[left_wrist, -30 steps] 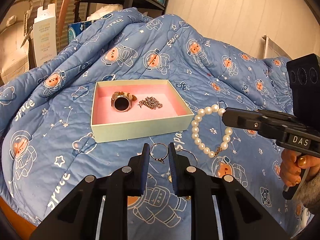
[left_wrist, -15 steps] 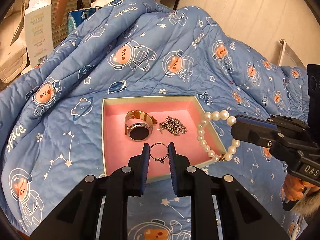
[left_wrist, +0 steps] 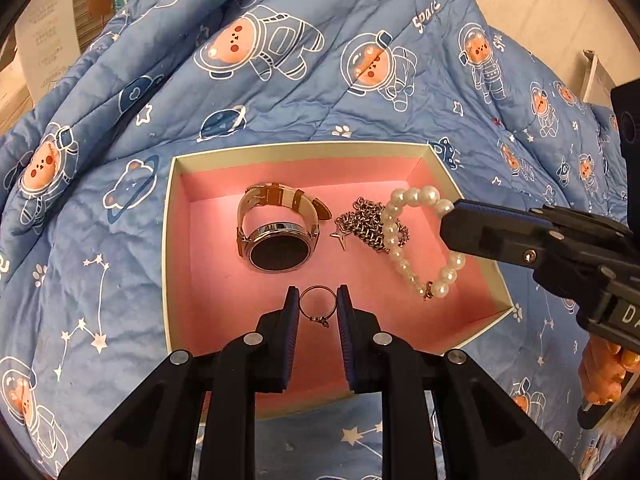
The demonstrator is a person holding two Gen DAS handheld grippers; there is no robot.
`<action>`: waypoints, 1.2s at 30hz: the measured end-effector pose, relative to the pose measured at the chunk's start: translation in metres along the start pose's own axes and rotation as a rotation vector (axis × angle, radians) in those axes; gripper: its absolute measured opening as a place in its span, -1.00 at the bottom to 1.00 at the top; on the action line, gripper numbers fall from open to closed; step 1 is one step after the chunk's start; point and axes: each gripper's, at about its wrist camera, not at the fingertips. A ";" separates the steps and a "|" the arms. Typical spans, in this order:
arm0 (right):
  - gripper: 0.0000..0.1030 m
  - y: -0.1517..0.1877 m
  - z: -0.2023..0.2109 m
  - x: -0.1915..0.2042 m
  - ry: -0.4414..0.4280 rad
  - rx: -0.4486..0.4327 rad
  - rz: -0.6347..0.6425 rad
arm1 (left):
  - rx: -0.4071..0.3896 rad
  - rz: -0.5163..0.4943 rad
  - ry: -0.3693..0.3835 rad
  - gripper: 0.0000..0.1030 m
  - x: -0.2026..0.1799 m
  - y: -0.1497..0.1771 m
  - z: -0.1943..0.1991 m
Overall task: Organize jewelry
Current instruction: 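Lower the ring into the box with the left tool while the right tool drops the pearl bracelet in, then withdraw both tools from the box toward the remaining jewelry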
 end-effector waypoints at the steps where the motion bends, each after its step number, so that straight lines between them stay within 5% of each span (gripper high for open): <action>1: -0.80 -0.001 -0.003 -0.001 0.004 0.008 -0.003 | 0.005 -0.008 -0.008 -0.64 -0.001 -0.001 -0.002; 25: -0.80 -0.008 -0.042 -0.005 0.199 0.109 0.119 | 0.058 -0.036 -0.029 -0.63 -0.005 -0.006 -0.026; 27: -0.80 -0.008 -0.046 -0.005 0.216 0.121 0.129 | 0.047 -0.035 -0.035 -0.52 -0.005 -0.006 -0.024; 29: -0.80 -0.008 -0.048 -0.006 0.237 0.127 0.137 | 0.020 -0.039 -0.040 -0.19 -0.005 -0.006 -0.019; 36: -0.76 -0.012 -0.050 -0.008 0.255 0.128 0.144 | -0.042 -0.108 -0.072 0.10 -0.016 -0.005 0.000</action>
Point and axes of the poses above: each gripper's, at about its wrist camera, not at the fingertips, and z roughly against the way its jaws point, x to its left, y to its underside, and after that the axes turned 2 degrees about -z, right-handed
